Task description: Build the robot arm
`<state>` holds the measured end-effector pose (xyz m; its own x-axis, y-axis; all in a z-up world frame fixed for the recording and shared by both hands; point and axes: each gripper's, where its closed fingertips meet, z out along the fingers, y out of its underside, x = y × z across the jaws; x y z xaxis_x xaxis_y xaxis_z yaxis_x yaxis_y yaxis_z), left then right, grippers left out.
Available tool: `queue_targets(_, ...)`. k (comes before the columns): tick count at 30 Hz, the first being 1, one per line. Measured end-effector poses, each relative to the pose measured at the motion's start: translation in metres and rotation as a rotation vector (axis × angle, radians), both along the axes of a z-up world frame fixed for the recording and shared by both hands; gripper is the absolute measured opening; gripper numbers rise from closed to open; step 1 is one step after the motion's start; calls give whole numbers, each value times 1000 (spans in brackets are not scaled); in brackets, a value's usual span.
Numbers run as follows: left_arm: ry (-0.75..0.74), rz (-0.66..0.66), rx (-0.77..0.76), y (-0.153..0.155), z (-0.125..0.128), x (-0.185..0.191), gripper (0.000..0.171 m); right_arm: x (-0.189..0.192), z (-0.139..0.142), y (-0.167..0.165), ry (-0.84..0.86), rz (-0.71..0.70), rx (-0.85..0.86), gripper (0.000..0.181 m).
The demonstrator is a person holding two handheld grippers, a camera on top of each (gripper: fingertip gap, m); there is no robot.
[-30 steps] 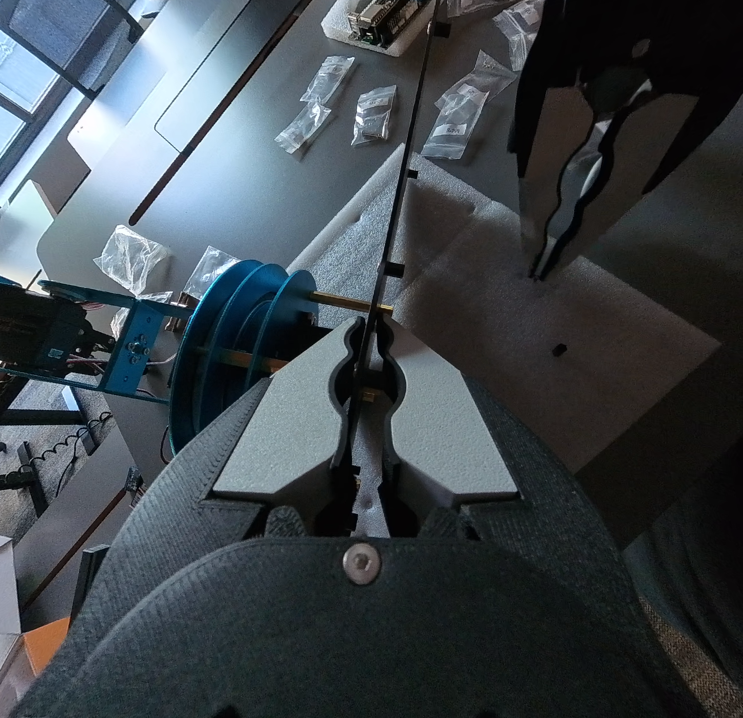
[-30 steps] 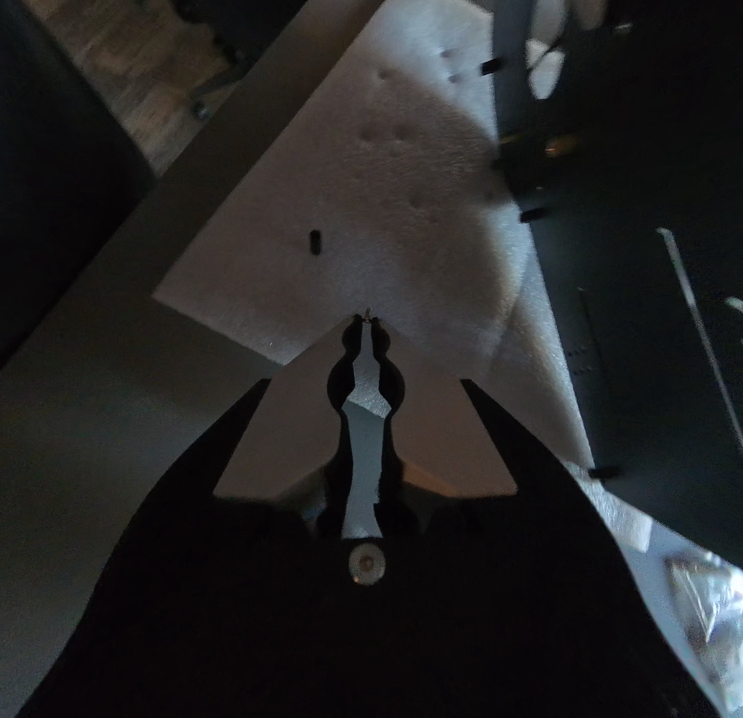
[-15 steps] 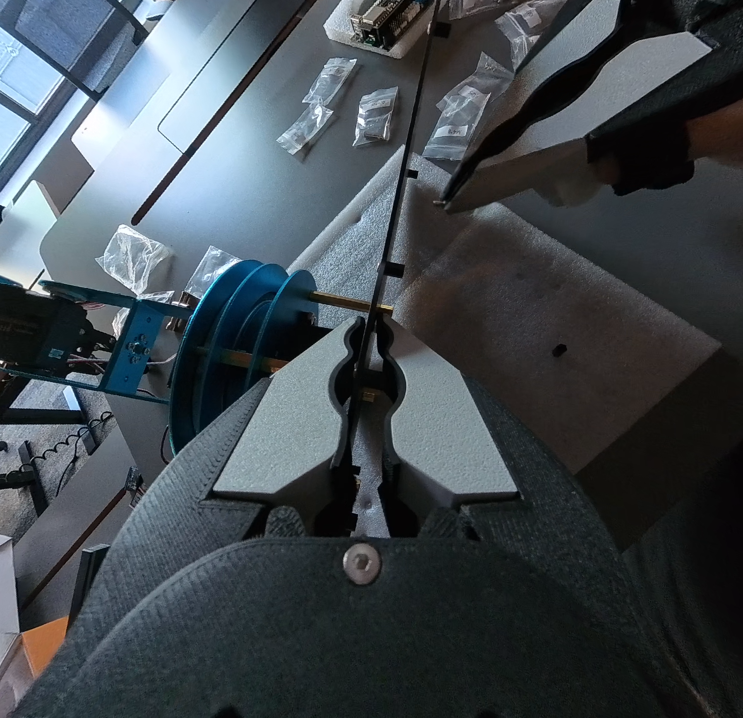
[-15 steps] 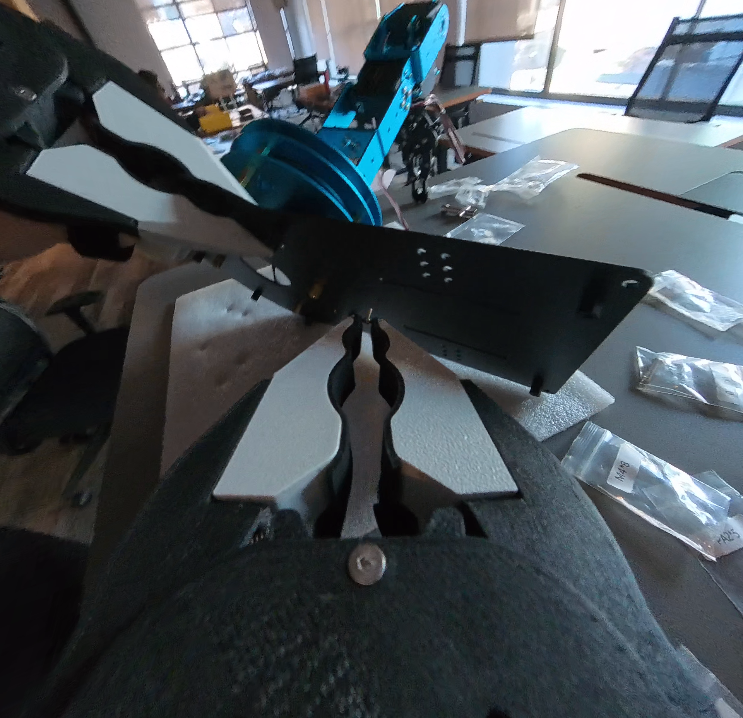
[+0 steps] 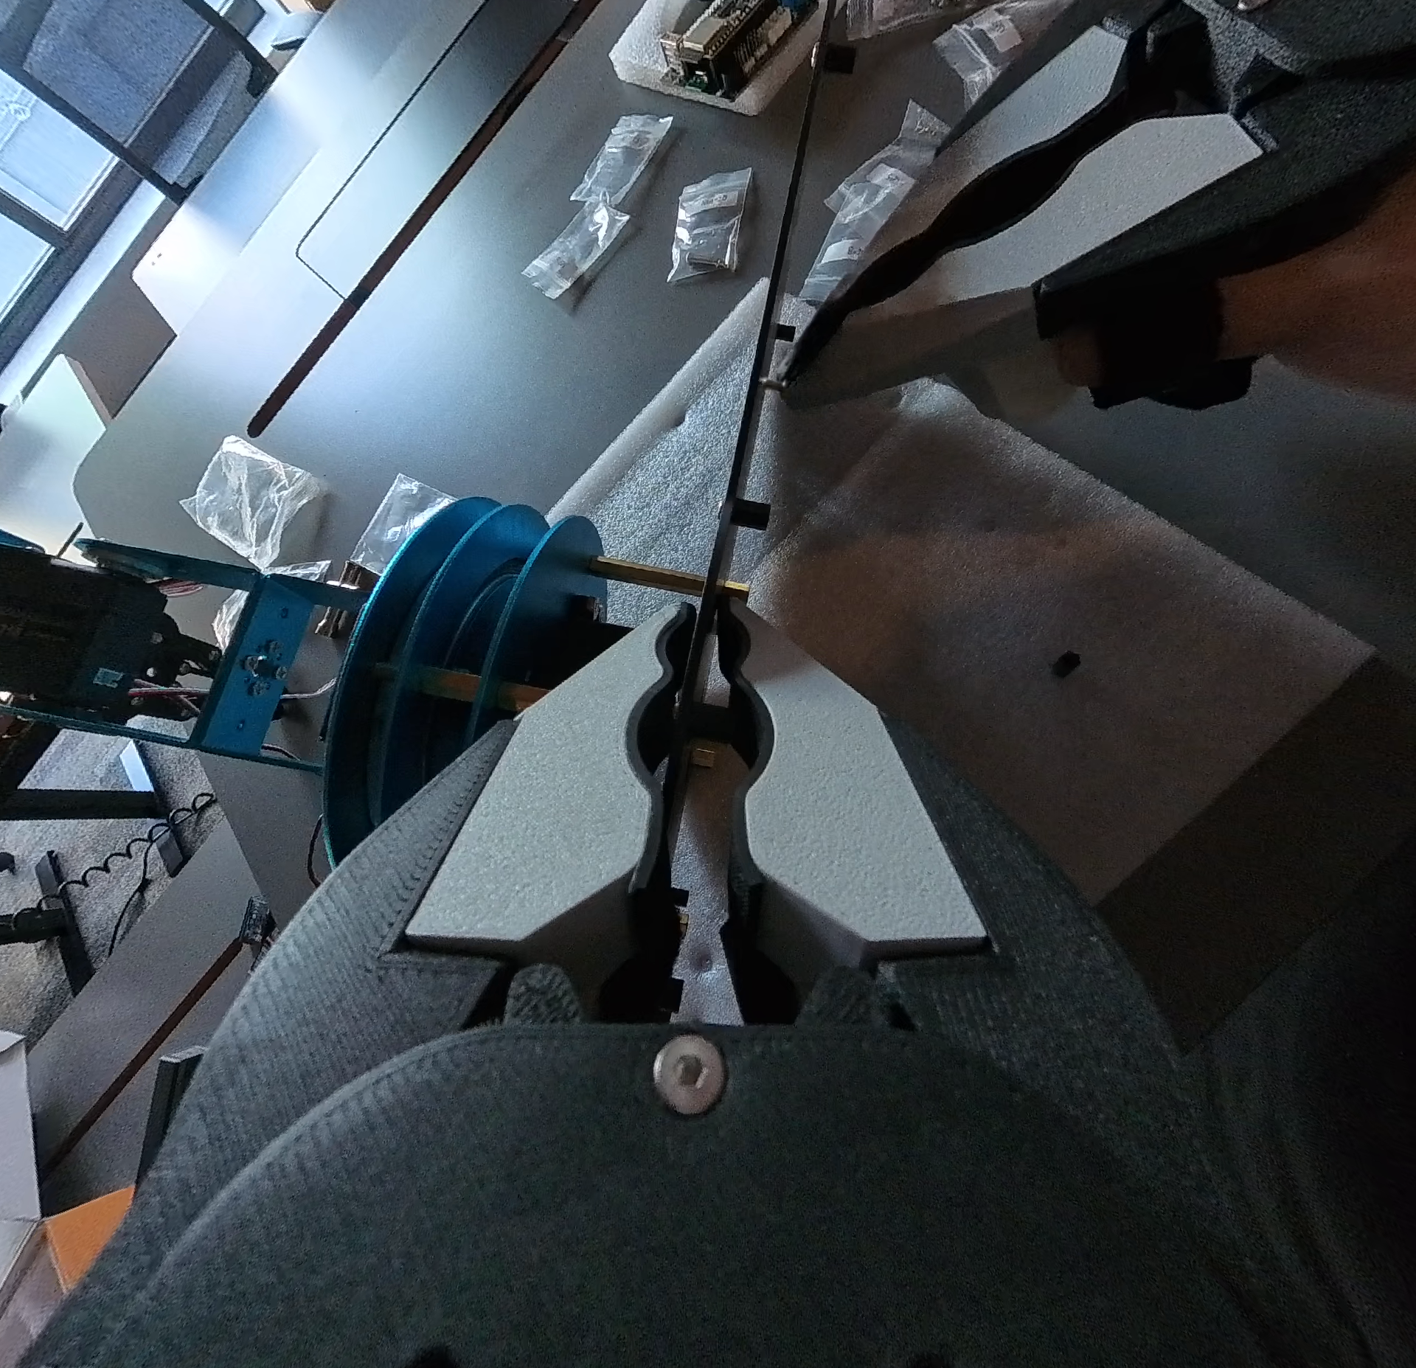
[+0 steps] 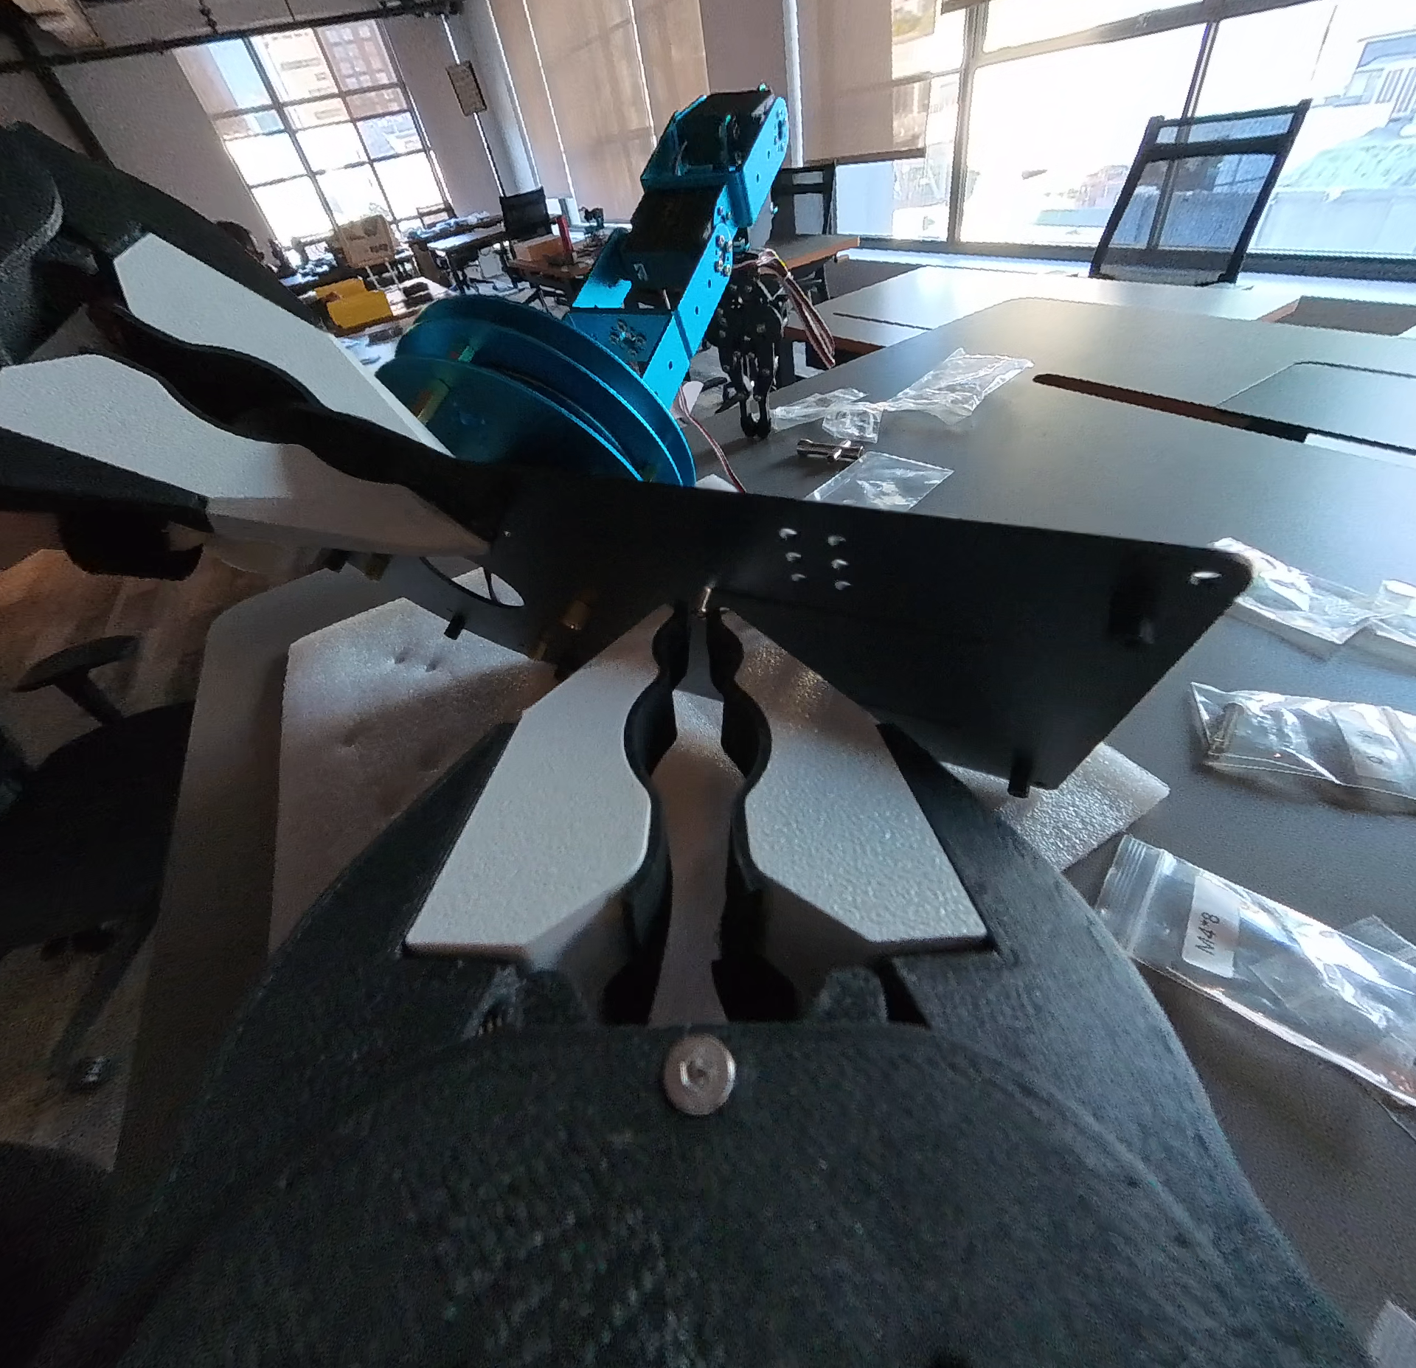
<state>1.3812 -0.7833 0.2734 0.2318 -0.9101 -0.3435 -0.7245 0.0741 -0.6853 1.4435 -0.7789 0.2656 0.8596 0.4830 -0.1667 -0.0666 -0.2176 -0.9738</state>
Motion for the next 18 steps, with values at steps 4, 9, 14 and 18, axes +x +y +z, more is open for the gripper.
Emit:
queue_targets(4, 1, -2, 0, 0, 0, 0, 4, -1, 0, 2, 2, 2, -3, 3)
queue_targets(9, 2, -2, 0, 0, 0, 0, 4, 0, 1, 2, 1, -3, 0, 3)
queue_targets(14, 2, 1, 0, 0, 0, 0, 4, 2, 2, 4, 17, -13, 5, 2)
queue_targets(18, 2, 2, 0, 0, 0, 0, 4, 2, 2, 4, 12, -23, 0, 2)
